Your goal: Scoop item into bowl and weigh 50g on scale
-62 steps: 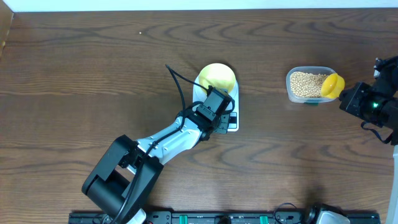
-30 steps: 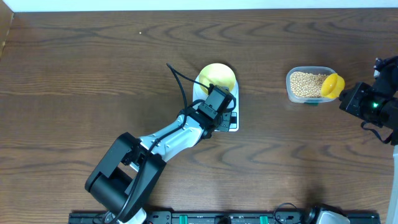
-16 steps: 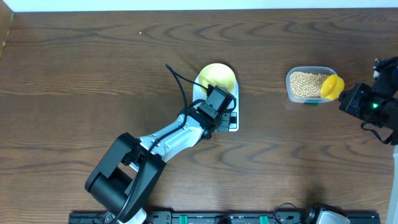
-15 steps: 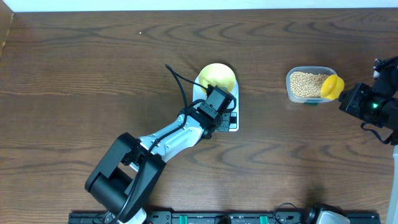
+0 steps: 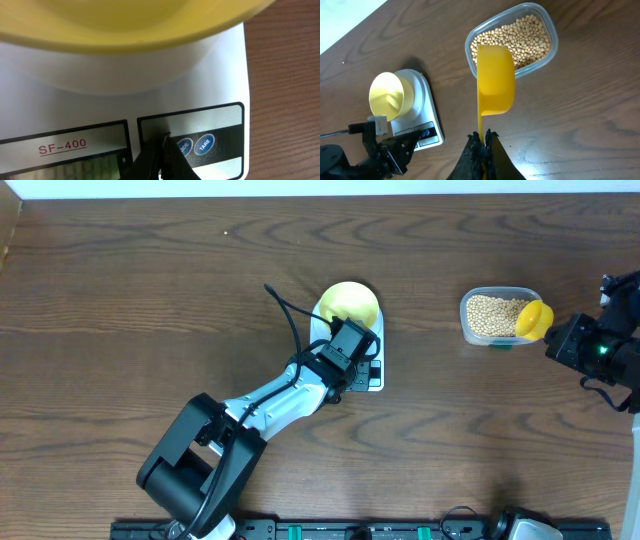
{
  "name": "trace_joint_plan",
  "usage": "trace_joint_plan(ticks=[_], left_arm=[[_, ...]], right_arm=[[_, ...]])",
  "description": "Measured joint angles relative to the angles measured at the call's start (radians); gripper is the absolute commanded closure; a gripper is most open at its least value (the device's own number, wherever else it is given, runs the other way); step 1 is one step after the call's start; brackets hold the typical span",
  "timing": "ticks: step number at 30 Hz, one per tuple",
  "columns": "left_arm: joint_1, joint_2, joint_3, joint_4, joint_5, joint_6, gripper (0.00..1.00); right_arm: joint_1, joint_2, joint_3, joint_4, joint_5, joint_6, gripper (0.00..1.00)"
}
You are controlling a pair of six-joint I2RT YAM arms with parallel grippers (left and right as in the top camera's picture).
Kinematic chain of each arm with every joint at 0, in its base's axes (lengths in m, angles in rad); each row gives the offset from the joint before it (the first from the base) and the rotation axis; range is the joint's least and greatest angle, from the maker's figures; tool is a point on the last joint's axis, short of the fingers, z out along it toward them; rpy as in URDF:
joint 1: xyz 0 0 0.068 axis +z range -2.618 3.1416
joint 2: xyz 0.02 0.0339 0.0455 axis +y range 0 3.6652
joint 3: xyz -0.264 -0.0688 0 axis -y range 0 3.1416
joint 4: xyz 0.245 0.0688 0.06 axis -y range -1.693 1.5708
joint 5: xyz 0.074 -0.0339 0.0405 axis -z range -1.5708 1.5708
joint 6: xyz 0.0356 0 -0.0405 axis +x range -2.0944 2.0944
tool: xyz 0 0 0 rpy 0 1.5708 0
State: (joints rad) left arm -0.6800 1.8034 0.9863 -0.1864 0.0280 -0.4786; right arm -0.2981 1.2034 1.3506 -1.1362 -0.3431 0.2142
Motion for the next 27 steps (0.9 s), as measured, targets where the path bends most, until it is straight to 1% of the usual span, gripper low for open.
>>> trace_joint_plan(ticks=[13,20,27], left_arm=[[-0.003,-0.002,0.002,-0.013,-0.014,-0.041,0.93],[-0.003,-0.008,0.002,-0.016,-0.016,-0.042,0.93],[0.003,-0.085,-0.029,-0.082,-0.035,-0.037,0.93]], right_arm=[[0.0,0.0,0.0,0.0,0.0,-0.006,0.99],[0.0,0.0,0.0,-0.001,0.0,-0.007,0.99],[0.0,0.0,0.0,-0.001,0.0,-0.007,0.99]])
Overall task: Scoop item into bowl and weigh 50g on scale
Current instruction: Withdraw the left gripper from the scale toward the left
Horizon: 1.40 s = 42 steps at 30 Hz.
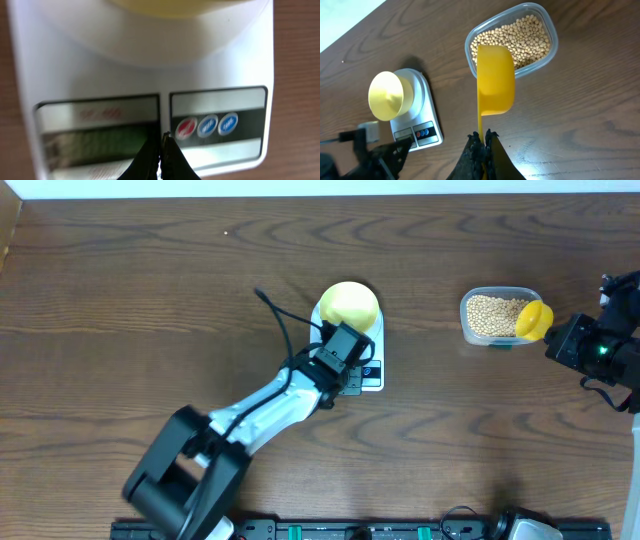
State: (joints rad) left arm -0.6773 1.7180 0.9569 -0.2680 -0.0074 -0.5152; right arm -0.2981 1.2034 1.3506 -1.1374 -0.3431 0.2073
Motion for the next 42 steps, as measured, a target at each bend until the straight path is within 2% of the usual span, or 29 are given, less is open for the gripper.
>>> trace_joint_plan(ticks=[12,17,19,21,24,25,28,36,42], left_arm=[[0.002,-0.391,-0.002,-0.059,0.021,0.053,0.93],[0.049,-0.539,-0.002,-0.183,-0.01,0.103,0.92],[0.109,-0.615,-0.002,-0.256,-0.053,0.117,0.84],[0.158,-0.656,-0.002,-0.309,-0.086,0.123,0.69],[0.245,-0.704,-0.002,-0.392,-0.158,0.127,0.66],[0.282,-0.718,-0.002,-0.424,-0.188,0.127,0.54],[0.335,-0.725,-0.002,-0.501,-0.228,0.131,0.02],[0.355,-0.725,-0.002,-0.648,-0.254,0.131,0.02],[0.355,-0.725,-0.002,-0.666,-0.254,0.131,0.02]], right_arm=[[0.0,0.0,0.0,-0.001,0.0,0.0,0.99],[0.0,0.0,0.0,-0.011,0.0,0.0,0.99],[0.0,0.0,-0.002,-0.011,0.0,0.0,0.99],[0.0,0.0,-0.002,-0.006,0.0,0.0,0.99],[0.0,0.0,-0.003,0.002,0.0,0.0,0.99],[0.0,0.0,-0.004,0.011,0.0,0.0,0.99],[0.0,0.0,-0.005,0.056,0.0,-0.003,0.99],[0.0,0.001,-0.005,0.115,0.0,-0.004,0.99],[0.0,0.001,-0.005,0.113,0.0,-0.011,0.99]])
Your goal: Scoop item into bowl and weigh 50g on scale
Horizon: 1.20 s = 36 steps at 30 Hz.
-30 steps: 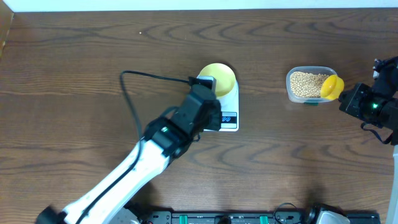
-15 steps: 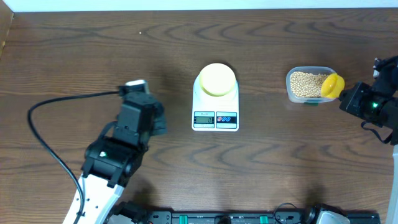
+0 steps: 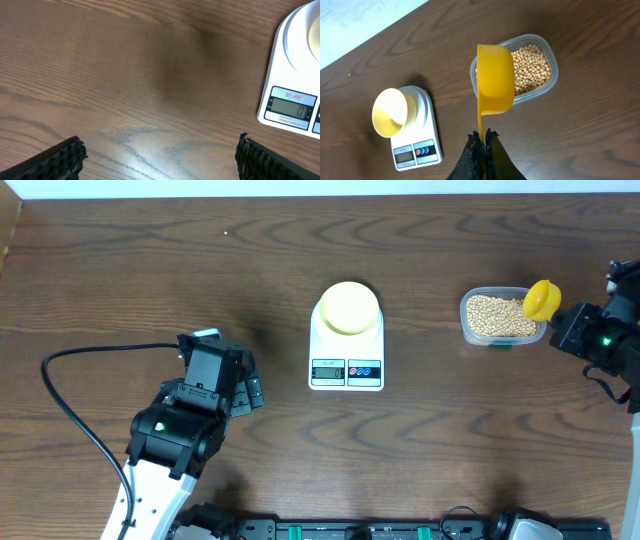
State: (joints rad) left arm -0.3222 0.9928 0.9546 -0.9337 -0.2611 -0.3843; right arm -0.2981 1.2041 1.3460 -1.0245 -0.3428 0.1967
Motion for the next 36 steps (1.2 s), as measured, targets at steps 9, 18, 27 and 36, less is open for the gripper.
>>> trace_joint_plan(ticks=[9,18,27,36], left_arm=[[0.0,0.0,0.0,-0.001,0.0,0.0,0.02],[0.0,0.0,0.0,-0.002,0.0,0.0,0.02],[0.0,0.0,0.0,0.027,0.0,0.0,0.02],[0.0,0.0,0.0,0.117,0.0,0.0,0.02]], right_arm=[[0.0,0.0,0.0,0.1,0.0,-0.004,0.99],[0.0,0.03,0.0,0.154,0.003,-0.003,0.99],[0.0,0.076,0.0,0.132,0.122,0.005,0.99],[0.0,0.124,0.0,0.125,0.169,0.005,0.99]])
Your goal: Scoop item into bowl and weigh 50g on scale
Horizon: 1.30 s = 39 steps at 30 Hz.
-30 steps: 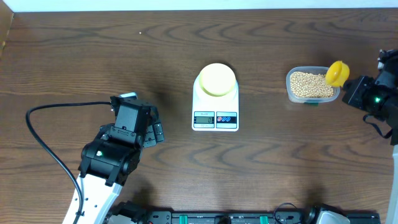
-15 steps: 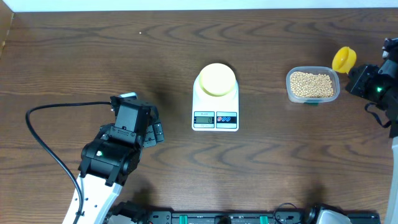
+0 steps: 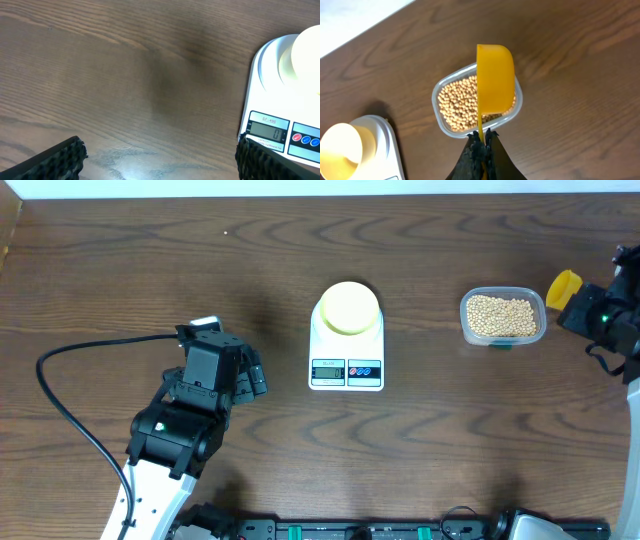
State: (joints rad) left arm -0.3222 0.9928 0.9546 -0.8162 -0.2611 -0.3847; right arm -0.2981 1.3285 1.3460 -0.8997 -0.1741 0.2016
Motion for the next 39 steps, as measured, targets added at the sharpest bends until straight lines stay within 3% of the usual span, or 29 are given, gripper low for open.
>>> trace_joint_plan(ticks=[20,39], left_arm=[[0.0,0.0,0.0,0.0,0.0,0.0,0.02],[0.0,0.0,0.0,0.0,0.0,0.0,0.02]], right_arm=[[0.0,0.006,0.0,0.072,0.007,0.0,0.99],[0.0,0.021,0.0,0.034,0.007,0.062,0.99]])
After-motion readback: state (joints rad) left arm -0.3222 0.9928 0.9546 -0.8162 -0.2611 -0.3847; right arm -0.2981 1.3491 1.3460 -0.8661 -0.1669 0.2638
